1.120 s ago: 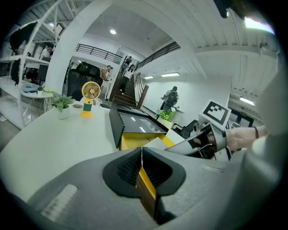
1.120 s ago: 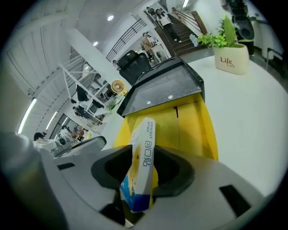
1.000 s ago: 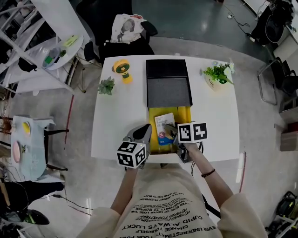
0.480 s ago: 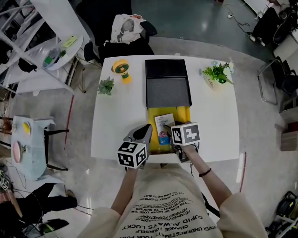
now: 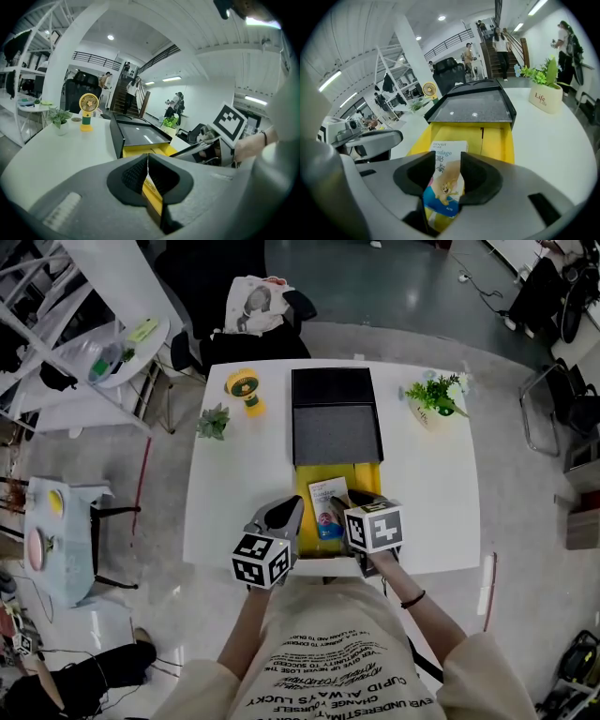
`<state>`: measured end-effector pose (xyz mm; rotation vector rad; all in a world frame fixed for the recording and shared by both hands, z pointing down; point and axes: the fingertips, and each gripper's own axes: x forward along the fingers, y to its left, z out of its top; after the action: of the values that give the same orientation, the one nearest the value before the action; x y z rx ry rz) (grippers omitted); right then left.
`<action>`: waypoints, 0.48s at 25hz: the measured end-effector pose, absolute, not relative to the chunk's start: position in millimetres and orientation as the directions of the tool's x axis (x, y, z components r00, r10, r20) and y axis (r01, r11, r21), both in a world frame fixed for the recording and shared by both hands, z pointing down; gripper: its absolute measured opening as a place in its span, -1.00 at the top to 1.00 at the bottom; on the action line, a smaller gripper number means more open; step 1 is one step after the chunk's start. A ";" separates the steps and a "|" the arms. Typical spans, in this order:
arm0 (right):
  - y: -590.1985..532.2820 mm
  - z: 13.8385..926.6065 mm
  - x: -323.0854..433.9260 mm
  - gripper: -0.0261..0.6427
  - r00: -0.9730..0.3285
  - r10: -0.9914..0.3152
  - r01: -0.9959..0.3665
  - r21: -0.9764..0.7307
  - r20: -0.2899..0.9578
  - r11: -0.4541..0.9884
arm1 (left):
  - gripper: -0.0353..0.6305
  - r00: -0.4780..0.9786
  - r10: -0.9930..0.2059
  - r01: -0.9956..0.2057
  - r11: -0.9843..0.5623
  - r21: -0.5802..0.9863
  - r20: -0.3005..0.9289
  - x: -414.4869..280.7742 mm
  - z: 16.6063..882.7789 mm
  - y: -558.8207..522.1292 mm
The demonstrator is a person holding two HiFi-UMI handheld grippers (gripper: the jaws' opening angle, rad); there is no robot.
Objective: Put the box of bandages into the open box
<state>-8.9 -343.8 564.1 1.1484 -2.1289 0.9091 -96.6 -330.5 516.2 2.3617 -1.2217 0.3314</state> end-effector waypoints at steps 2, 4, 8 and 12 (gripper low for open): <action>-343.2 559.6 -7.7 0.53 -0.492 -0.506 -0.854 -0.277 0.709 0.441 | 0.82 0.578 -0.715 -0.816 -0.507 0.278 0.394 -96.8 511.2 -329.3; -342.5 553.2 -6.3 0.71 -0.508 -0.526 -0.842 -0.262 0.683 0.472 | 0.82 0.579 -0.725 -0.815 -0.507 0.280 0.373 -96.7 506.2 -328.0; -341.7 532.9 -0.8 0.87 -0.554 -0.570 -0.816 -0.258 0.607 0.518 | 0.82 0.592 -0.734 -0.806 -0.528 0.267 0.332 -92.7 497.3 -326.1; -343.8 514.1 4.3 0.90 -0.594 -0.601 -0.790 -0.245 0.535 0.562 | 0.82 0.602 -0.741 -0.798 -0.550 0.246 0.297 -88.5 487.4 -327.1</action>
<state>4.3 -343.8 514.1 1.1290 -2.4061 0.6597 -88.5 -327.1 487.4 2.4771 -1.2400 0.2239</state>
